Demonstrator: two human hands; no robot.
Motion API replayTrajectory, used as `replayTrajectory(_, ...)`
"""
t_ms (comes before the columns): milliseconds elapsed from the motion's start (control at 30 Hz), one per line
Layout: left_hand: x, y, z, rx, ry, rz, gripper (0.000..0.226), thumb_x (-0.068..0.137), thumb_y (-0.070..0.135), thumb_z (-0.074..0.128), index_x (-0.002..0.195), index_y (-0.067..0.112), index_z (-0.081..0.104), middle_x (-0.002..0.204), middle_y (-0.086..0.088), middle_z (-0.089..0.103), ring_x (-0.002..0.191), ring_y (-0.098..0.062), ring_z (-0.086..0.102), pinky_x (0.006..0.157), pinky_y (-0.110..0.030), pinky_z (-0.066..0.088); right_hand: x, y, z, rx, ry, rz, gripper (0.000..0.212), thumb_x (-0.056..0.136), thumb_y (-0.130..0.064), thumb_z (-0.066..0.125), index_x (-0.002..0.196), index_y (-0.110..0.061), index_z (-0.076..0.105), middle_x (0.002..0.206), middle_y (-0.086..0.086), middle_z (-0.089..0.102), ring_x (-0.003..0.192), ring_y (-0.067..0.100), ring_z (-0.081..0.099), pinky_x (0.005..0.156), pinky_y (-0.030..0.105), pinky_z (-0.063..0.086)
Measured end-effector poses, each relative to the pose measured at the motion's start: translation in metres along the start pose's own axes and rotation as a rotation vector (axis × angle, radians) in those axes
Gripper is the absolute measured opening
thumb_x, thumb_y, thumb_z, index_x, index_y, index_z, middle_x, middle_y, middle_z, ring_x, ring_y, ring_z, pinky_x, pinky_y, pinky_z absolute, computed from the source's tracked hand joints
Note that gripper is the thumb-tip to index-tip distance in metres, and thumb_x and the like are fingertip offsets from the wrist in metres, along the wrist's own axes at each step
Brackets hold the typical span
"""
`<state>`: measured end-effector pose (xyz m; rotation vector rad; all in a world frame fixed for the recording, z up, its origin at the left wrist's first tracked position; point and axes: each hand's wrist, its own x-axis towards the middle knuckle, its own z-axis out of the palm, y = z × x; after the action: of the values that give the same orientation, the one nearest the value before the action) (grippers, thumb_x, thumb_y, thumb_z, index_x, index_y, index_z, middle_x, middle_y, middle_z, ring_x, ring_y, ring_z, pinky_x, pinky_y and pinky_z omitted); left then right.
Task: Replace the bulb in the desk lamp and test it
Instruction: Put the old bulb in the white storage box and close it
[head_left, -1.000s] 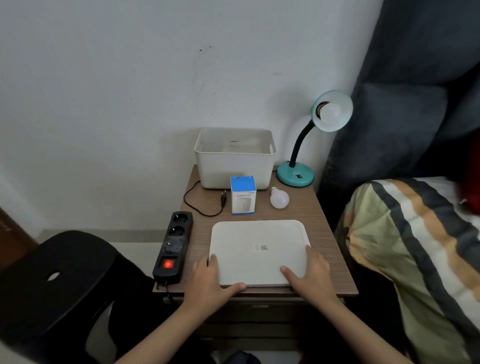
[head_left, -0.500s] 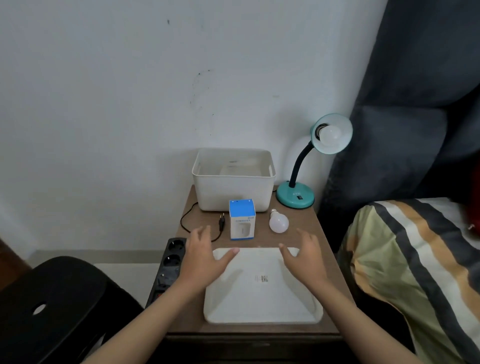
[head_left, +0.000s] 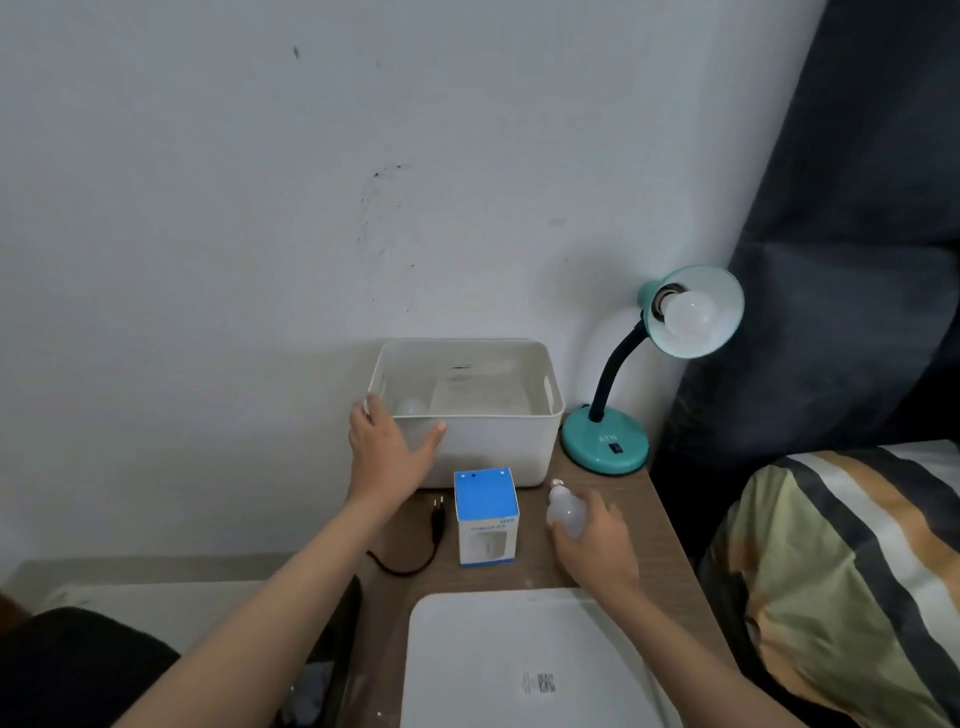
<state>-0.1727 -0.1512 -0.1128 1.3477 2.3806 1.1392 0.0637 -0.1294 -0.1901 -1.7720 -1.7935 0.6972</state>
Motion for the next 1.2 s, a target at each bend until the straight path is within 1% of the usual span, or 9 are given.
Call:
replayTrajectory(133,0.017,0.002,0.007,-0.055,0.019,-0.053,0.108,0.078,0.058,0.061,0.145,-0.003,0.003,0.148,-0.021,0.017,0.138,-0.037,0.017,0.110,-0.046,0.027,0.000,0.001,-0.015,0.210,0.192,-0.077,0.040,0.072,-0.032,0.073,0.107,-0.025,0.054,0.100,0.002,0.058,0.090,0.018,0.058,0.076,0.036,0.052)
replayTrajectory(233,0.023,0.000,0.010,-0.081,0.037,-0.057,0.109,0.075,0.058,0.064,0.145,-0.003,0.006,0.145,-0.021,0.021,0.137,-0.036,0.019,0.109,-0.045,0.030,0.001,-0.014,-0.039,0.358,0.330,-0.143,0.044,0.072,-0.025,0.075,0.109,-0.031,0.052,0.104,-0.003,0.056,0.089,0.013,0.058,0.075,0.034,0.055)
replayTrajectory(333,0.027,-0.004,0.012,-0.089,0.039,-0.056,0.109,0.074,0.058,0.065,0.145,-0.001,0.008,0.145,-0.019,0.021,0.137,-0.034,0.021,0.108,-0.044,0.032,0.015,-0.045,-0.061,0.434,0.353,-0.274,0.045,0.073,-0.017,0.075,0.113,-0.023,0.055,0.109,0.000,0.057,0.087,0.010,0.057,0.068,0.022,0.049)
replayTrajectory(500,0.033,-0.005,0.013,-0.073,0.031,-0.054,0.109,0.072,0.060,0.065,0.144,0.000,0.009,0.144,-0.017,0.022,0.136,-0.034,0.023,0.104,-0.044,0.036,0.070,-0.107,-0.062,0.270,0.140,-0.426,0.048,0.074,-0.025,0.072,0.119,-0.025,0.056,0.110,0.001,0.052,0.084,0.015,0.058,0.067,0.012,0.045)
replayTrajectory(633,0.034,-0.005,0.014,-0.054,0.053,-0.055,0.108,0.072,0.059,0.066,0.144,-0.001,0.011,0.142,-0.018,0.025,0.133,-0.035,0.027,0.101,-0.043,0.038,0.120,-0.139,-0.034,0.033,-0.098,-0.455,0.052,0.076,-0.025,0.068,0.125,-0.018,0.053,0.122,0.006,0.052,0.102,0.019,0.055,0.077,0.021,0.043)
replayTrajectory(733,0.035,-0.005,0.016,-0.045,0.073,-0.057,0.108,0.071,0.059,0.066,0.143,-0.002,0.013,0.141,-0.019,0.027,0.132,-0.036,0.029,0.101,-0.044,0.039,0.148,-0.149,-0.011,-0.058,-0.125,-0.422,0.058,0.074,-0.022,0.071,0.127,-0.010,0.052,0.126,0.010,0.058,0.112,0.023,0.056,0.087,0.023,0.043)
replayTrajectory(967,0.036,-0.005,0.019,-0.037,0.099,-0.054,0.109,0.071,0.059,0.066,0.142,-0.005,0.014,0.138,-0.021,0.029,0.129,-0.038,0.031,0.102,-0.044,0.037,0.173,-0.155,0.006,-0.111,-0.173,-0.287,0.055,0.083,-0.016,0.063,0.134,-0.007,0.045,0.132,0.010,0.055,0.119,0.024,0.053,0.082,0.018,0.034)
replayTrajectory(1133,0.037,-0.006,0.018,-0.023,0.073,-0.067,0.111,0.070,0.062,0.064,0.143,-0.004,0.013,0.140,-0.020,0.028,0.130,-0.037,0.030,0.099,-0.045,0.041,0.174,-0.152,0.004,-0.034,-0.166,-0.264,0.056,0.078,-0.019,0.068,0.129,-0.007,0.050,0.125,0.013,0.059,0.108,0.026,0.058,0.083,0.025,0.044)
replayTrajectory(1200,0.036,-0.004,0.015,-0.010,0.045,-0.080,0.111,0.071,0.063,0.064,0.143,-0.003,0.010,0.142,-0.020,0.026,0.132,-0.037,0.030,0.099,-0.045,0.041,0.167,-0.151,-0.003,0.010,-0.157,-0.262,0.062,0.079,-0.019,0.068,0.134,-0.006,0.044,0.133,0.015,0.052,0.116,0.027,0.054,0.095,0.032,0.046)
